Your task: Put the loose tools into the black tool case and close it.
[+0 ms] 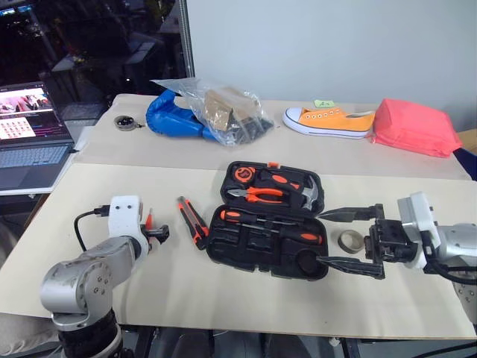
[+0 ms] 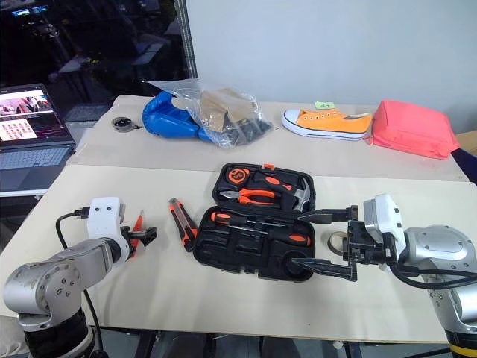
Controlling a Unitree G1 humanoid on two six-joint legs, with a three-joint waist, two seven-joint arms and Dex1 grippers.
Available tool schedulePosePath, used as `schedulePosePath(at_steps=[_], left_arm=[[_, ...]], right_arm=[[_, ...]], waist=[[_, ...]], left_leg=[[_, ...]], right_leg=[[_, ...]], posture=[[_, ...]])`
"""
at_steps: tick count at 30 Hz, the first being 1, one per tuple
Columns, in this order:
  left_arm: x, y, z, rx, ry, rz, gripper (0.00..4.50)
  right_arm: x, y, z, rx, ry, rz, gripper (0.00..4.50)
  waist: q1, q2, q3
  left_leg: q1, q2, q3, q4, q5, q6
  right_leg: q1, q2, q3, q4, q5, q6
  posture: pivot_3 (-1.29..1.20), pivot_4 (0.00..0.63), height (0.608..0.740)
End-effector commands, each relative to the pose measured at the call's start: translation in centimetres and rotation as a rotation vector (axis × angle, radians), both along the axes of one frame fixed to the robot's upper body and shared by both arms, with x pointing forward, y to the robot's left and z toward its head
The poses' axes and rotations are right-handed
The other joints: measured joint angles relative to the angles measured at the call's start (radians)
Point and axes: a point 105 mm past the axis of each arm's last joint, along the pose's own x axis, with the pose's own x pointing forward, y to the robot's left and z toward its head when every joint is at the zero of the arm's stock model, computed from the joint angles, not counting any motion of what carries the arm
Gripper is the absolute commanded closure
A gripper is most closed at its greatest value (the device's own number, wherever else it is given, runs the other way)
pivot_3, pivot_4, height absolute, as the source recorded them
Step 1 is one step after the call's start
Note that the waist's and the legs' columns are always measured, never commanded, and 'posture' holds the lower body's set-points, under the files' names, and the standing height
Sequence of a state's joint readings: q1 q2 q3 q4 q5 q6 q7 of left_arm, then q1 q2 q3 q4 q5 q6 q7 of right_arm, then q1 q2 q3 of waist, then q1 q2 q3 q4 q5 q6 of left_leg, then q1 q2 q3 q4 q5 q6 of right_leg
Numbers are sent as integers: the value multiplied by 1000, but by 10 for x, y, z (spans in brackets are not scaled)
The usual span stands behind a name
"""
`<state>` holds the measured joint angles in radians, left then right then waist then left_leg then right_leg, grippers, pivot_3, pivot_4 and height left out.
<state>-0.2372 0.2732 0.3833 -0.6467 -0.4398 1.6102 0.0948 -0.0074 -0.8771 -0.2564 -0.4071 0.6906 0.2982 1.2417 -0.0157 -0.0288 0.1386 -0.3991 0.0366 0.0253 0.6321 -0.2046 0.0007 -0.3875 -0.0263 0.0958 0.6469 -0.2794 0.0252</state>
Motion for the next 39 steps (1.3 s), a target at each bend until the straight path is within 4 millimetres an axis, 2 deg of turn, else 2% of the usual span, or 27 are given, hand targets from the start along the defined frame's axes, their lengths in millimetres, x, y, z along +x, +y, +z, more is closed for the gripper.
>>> schedulePosePath(at_steps=[1, 3, 4, 7, 10, 12, 15, 16, 18, 22, 25, 30, 39], left_arm=[[-5, 6, -5, -7, 19, 25, 1517], [-6, 6, -6, -6, 18, 20, 2350], [-5, 6, -5, -4, 5, 19, 2629], [-2, 6, 7, -11, -94, -15, 3708], [2, -2, 34, -16, -273, -155, 3708], [0, -21, 56, -61, -396, -398, 3708], [-12, -54, 71, -46, -402, -854, 3708], [-15, -66, 73, -24, -384, -1011, 3708], [-16, -76, 70, 37, -342, -1207, 3708], [-5, -97, 60, 151, -265, -1517, 3708], [11, -117, 53, 216, -240, -1638, 3708], [33, -138, 41, 287, -204, -1720, 3708], [43, -159, 34, 321, -156, -1791, 3708]], right_arm=[[-4, -1, 9, -12, -46, -8, 0], [-4, 0, 9, -12, -47, -12, 0], [-4, 0, 9, -11, -48, -14, 0], [-4, 1, 8, -5, -50, -22, 0], [-2, 0, 7, 5, -55, -45, 0], [-1, -4, 4, 15, -52, -74, 0], [-4, -12, -2, 12, -37, -107, 0], [-5, -15, -4, 9, -35, -120, 0], [-7, -19, -6, 3, -31, -136, 0], [-13, -28, -7, -18, -29, -157, 0], [-18, -38, -6, -41, -43, -195, 0], [-22, -50, -5, -69, -51, -250, 0], [-24, -50, -2, -74, -59, -271, 0]], waist=[[0, 0, 0], [-1, 0, 0], [-1, 1, 0], [0, 1, 0], [1, 0, 0], [1, 0, 0], [2, 0, 0], [5, 1, 0], [8, 2, 0], [5, 3, 0], [2, 3, 0], [-3, 3, 0], [0, 4, 0]], left_leg=[[0, 0, 0, 0, 0, 0], [0, 0, -1, 0, 0, 0], [0, -1, -1, 0, 0, 0], [0, -1, -1, 0, 0, 0], [0, -1, -1, 0, 0, 0], [0, 0, -1, -1, 0, 0], [0, 0, 2, -2, 0, 0], [0, 0, 3, -2, 0, 0], [0, -1, 4, -2, 0, 0], [0, -2, 7, -2, 0, 0], [-2, -2, 7, -2, 0, 0], [-6, -2, 5, 0, -1, 2], [-6, -2, 3, 2, -1, 2]], right_leg=[[0, 0, 0, 0, 0, 0], [0, -1, 1, 0, 0, 0], [0, -1, 1, 0, 0, 0], [0, -1, 1, 0, 0, 1], [0, -1, 0, 0, 0, 0], [0, -1, 0, 0, 0, 0], [-1, -1, -1, -1, -1, -1], [-1, -2, -2, -1, -1, -2], [0, -3, -2, -1, -2, -2], [0, -3, 0, -4, -3, 0], [-1, -2, 0, -4, -3, 1], [-2, 1, 0, -4, -3, 1], [-1, 1, 0, 0, -6, 6]], posture=[[0, 150, 740], [0, 150, 740], [0, 150, 740], [0, 150, 740], [0, 150, 740], [0, 150, 740], [0, 150, 740], [0, 150, 740], [0, 150, 740], [0, 150, 740], [0, 150, 740], [0, 150, 740], [0, 150, 740]])
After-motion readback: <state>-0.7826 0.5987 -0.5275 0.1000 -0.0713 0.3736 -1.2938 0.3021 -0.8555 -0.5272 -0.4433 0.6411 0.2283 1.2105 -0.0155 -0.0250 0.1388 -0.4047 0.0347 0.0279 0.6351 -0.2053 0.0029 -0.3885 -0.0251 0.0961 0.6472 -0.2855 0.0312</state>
